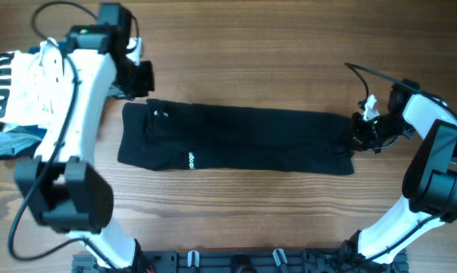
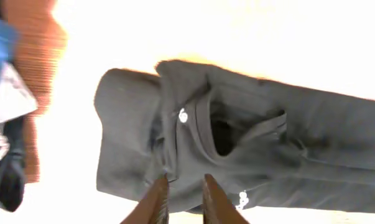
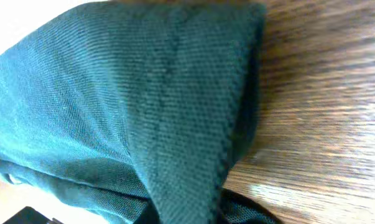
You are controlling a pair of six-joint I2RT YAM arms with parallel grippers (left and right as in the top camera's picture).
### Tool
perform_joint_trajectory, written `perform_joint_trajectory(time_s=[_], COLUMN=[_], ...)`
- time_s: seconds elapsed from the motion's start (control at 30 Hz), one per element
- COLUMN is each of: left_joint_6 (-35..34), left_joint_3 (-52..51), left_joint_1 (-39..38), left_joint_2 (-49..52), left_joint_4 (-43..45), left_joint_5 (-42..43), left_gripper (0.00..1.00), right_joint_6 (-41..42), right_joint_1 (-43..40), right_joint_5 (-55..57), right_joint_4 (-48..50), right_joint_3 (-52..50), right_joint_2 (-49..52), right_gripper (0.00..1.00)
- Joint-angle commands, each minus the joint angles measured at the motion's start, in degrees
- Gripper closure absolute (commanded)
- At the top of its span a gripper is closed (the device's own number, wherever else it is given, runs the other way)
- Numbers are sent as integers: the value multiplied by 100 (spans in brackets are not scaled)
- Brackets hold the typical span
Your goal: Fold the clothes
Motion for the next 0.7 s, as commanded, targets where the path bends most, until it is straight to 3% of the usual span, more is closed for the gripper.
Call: perform_joint_trajectory(time_s=[0.0, 0.07, 0.2, 0.37, 0.53, 0.67], left_joint_6=[-7, -7, -7, -9, -9, -11], left_joint_3=[90, 90, 90, 90, 90, 90], left_joint_1=[144, 142, 142, 142, 142, 142], left_joint_2=[-278, -275, -267, -267, -267, -267], left_joint_4=[-4, -57, -101, -79, -68, -87], left_joint_5=[4, 4, 7, 9, 9, 61], left_gripper=[60, 54, 56, 59, 59, 60], right_joint_6=[146, 330, 706, 920, 1502, 2186], right_joint_1=[-225, -330, -446, -144, 870, 2144], right_joint_5=[87, 308, 1714, 1694, 1687, 1749], right_joint_4=[-22, -103, -461, -501, -446, -166], right_joint_3=[275, 442, 903, 1025, 1023, 1016], right_joint_2=[-428, -737, -1530, -1985, -1956, -1818], right_gripper=[96, 96, 96, 96, 96, 96])
